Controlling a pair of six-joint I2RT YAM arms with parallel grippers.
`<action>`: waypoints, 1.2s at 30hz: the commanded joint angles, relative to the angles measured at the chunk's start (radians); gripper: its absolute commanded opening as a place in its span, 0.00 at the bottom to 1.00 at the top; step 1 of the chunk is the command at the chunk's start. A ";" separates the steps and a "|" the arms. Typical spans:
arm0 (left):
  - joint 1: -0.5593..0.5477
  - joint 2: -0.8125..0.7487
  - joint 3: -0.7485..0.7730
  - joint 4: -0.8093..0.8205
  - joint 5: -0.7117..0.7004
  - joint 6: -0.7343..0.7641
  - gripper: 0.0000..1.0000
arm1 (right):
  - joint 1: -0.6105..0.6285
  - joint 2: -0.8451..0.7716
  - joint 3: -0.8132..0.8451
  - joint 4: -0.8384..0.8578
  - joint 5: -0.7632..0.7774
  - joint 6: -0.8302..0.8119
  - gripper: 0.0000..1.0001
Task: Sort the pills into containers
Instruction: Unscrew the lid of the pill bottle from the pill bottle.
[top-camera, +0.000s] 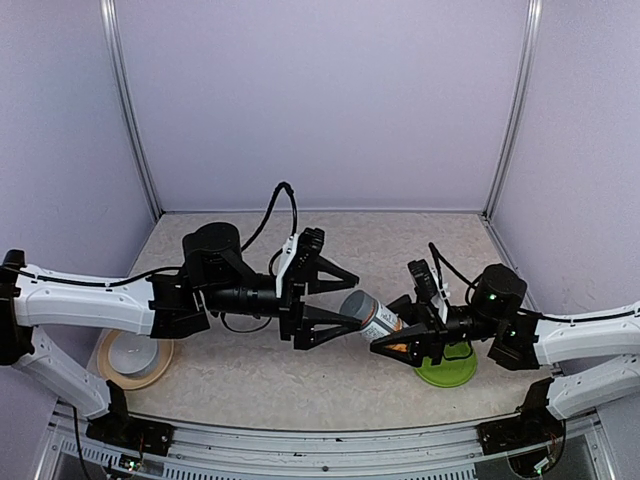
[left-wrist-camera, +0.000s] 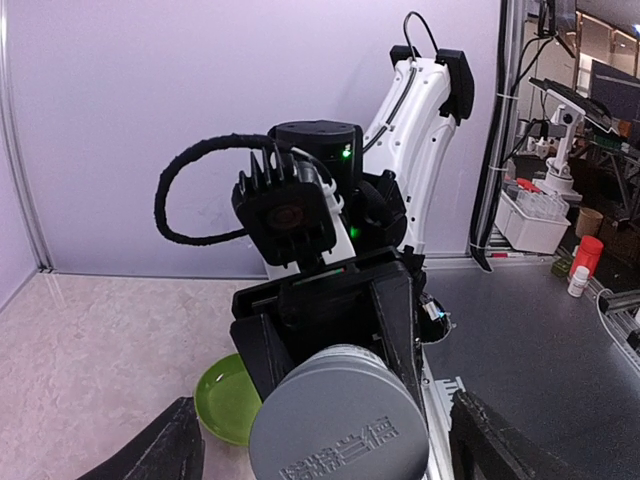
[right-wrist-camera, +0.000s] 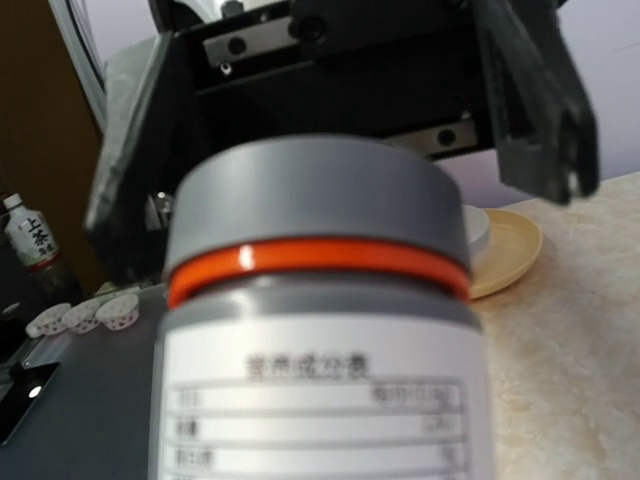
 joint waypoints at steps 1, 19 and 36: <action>0.009 0.031 0.038 -0.011 0.082 0.001 0.80 | 0.007 0.003 0.018 0.034 -0.030 -0.010 0.04; 0.023 0.034 0.023 0.026 0.089 -0.039 0.45 | 0.008 -0.015 0.024 -0.008 -0.017 -0.035 0.04; 0.021 0.050 0.088 -0.148 -0.194 -0.346 0.31 | 0.007 -0.096 -0.028 -0.113 0.213 -0.242 0.02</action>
